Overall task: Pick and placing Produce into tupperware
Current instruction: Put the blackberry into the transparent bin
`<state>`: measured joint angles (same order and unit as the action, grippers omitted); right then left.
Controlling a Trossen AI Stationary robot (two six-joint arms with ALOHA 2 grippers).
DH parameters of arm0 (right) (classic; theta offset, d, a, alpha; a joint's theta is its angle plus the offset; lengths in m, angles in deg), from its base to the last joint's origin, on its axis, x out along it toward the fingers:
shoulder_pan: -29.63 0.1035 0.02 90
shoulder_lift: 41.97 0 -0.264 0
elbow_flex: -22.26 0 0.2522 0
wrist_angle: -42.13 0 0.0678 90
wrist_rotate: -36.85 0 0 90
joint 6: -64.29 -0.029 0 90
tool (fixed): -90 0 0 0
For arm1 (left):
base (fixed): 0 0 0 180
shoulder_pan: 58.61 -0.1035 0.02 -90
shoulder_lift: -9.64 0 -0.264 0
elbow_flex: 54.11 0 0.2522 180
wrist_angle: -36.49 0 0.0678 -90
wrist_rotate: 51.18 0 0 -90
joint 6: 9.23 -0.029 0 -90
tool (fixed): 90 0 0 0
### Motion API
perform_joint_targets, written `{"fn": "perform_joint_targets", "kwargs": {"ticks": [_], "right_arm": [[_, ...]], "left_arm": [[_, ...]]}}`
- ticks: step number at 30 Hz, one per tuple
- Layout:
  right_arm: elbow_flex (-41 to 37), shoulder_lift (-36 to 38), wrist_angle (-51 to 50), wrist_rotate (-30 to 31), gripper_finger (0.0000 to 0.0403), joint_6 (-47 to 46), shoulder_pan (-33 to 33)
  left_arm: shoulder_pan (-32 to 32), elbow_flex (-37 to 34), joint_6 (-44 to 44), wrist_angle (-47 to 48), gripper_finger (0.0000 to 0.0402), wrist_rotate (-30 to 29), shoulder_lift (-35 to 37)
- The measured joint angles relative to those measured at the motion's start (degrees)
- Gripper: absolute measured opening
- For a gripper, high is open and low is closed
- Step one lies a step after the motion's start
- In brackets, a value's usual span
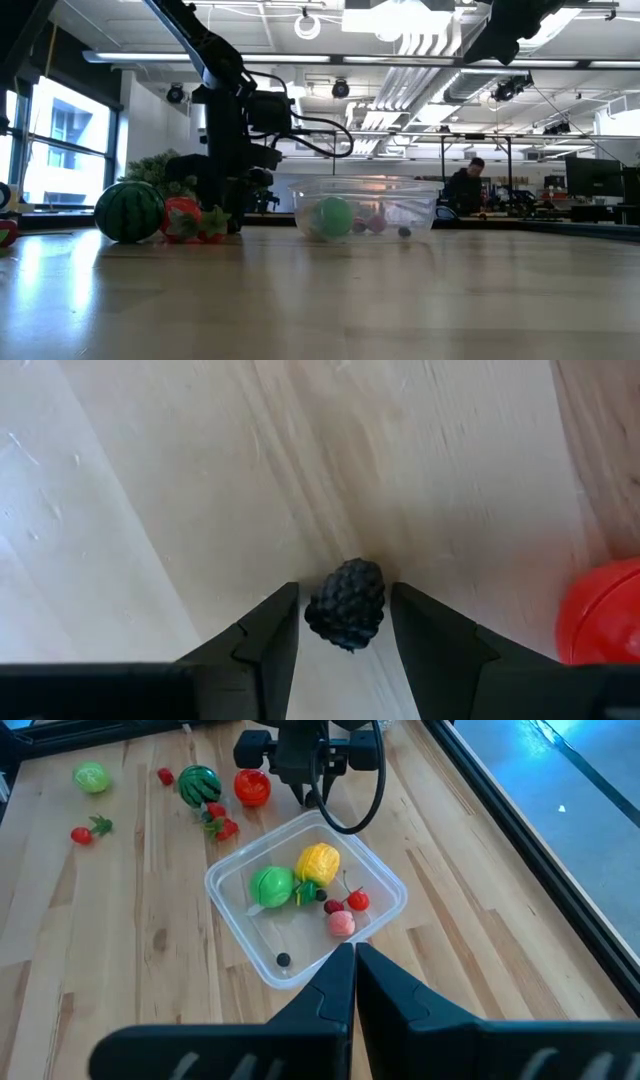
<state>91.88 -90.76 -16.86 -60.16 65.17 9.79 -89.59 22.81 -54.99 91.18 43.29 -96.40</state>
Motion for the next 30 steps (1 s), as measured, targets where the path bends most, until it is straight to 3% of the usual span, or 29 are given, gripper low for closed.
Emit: {"fn": "perform_joint_targets", "kwargs": {"ticks": [20,30], "right_arm": [[0.0,0.0,0.0,0.0,0.0004,0.0,0.0],[0.0,0.0,0.0,0.0,0.0004,0.0,0.0]], "left_arm": [[0.0,0.0,1.2,-0.1,0.0149,0.7,0.0],[0.0,0.0,1.1,0.1,0.0107,0.7,0.0]]}}
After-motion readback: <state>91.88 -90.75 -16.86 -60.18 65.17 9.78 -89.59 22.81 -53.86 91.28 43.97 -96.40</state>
